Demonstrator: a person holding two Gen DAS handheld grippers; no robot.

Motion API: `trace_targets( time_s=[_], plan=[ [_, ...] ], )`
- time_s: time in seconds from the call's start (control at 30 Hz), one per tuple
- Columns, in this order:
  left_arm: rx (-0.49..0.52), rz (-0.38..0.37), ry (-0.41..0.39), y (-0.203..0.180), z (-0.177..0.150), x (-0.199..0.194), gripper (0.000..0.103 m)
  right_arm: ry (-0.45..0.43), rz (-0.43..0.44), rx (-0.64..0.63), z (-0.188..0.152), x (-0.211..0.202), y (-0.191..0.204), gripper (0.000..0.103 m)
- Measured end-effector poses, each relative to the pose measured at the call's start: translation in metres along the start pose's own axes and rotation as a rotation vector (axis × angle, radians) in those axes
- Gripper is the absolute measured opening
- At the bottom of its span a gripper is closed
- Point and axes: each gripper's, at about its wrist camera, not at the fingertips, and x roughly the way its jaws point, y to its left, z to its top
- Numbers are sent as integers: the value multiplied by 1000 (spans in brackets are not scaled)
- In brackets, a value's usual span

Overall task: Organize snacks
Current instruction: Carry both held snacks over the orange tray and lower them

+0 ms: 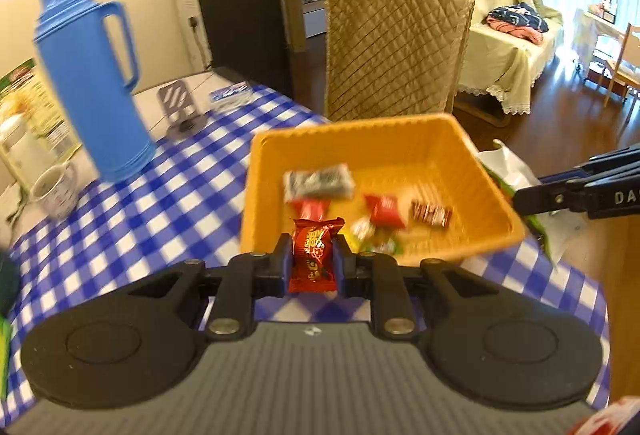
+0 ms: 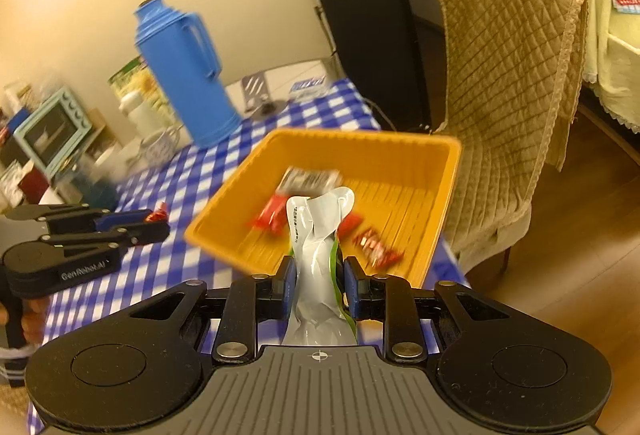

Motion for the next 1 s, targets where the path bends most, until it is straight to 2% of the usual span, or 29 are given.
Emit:
trace_targets(
  time_s=[0.17, 0.37, 0.7, 1.0],
  plan=[
    [-1, -33, 15, -6, 29, 34, 20, -16, -13, 10, 26, 19, -11, 26],
    [-19, -53, 59, -8, 50, 75, 20, -8, -32, 42, 40, 46, -21, 26],
    [-16, -53, 118, -14, 63, 123, 20, 9, -65, 89, 46, 75, -39, 26],
    [-1, -57, 149, -20, 63, 146, 21, 13, -80, 101, 48, 82, -47, 26]
  ],
)
